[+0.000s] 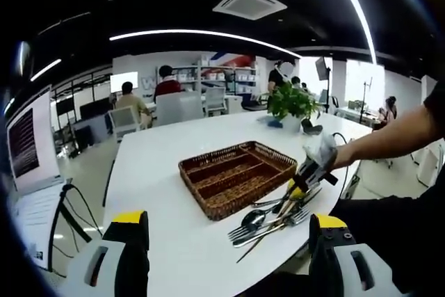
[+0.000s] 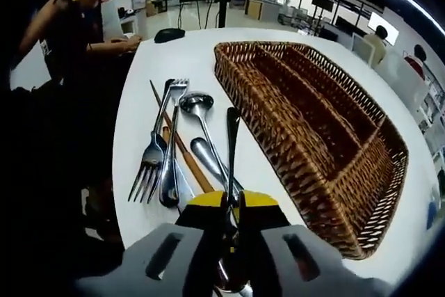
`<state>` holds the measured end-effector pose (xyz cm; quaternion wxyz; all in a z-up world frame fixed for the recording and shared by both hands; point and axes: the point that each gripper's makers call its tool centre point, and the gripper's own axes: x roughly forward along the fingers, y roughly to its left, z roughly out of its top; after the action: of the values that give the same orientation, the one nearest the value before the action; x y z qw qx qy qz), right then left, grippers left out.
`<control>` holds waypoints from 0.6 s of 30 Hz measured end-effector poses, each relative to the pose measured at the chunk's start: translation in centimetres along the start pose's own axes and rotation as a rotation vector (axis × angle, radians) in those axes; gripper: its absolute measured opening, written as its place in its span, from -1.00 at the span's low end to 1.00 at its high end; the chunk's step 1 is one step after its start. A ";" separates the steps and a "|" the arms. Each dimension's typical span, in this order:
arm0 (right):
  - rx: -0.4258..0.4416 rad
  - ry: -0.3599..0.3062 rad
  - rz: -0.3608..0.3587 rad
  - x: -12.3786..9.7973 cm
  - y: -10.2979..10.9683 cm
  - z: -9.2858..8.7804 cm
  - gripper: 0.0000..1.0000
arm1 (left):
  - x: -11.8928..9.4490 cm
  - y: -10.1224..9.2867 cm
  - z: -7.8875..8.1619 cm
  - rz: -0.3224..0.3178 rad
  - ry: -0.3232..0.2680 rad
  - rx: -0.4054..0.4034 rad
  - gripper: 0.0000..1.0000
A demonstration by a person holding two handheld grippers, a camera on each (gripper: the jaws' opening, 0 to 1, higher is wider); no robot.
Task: Arrange the knives, forks, and spoons in their matching storage slots by inserting each utensil handle-first until every utensil is classified and aligned in the correct compartment
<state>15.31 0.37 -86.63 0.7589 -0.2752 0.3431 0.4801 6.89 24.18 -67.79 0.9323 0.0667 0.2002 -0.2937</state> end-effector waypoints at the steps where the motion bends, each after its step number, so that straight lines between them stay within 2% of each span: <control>1: 0.004 0.004 0.005 0.1 0.1 -0.1 -0.91 | 0.1 -0.1 -0.1 -0.001 0.004 0.002 1.00; 15: 0.061 0.005 0.038 0.4 0.3 0.2 -0.98 | 0.1 0.1 -0.2 -0.001 0.007 0.009 1.00; 18: 0.043 0.009 0.037 0.4 0.4 0.2 -0.99 | 0.0 0.0 -0.2 -0.004 0.000 0.003 1.00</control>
<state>15.12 0.91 -86.81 0.7541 -0.2546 0.3621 0.4853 6.85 24.24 -67.94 0.9316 0.0676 0.2000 -0.2958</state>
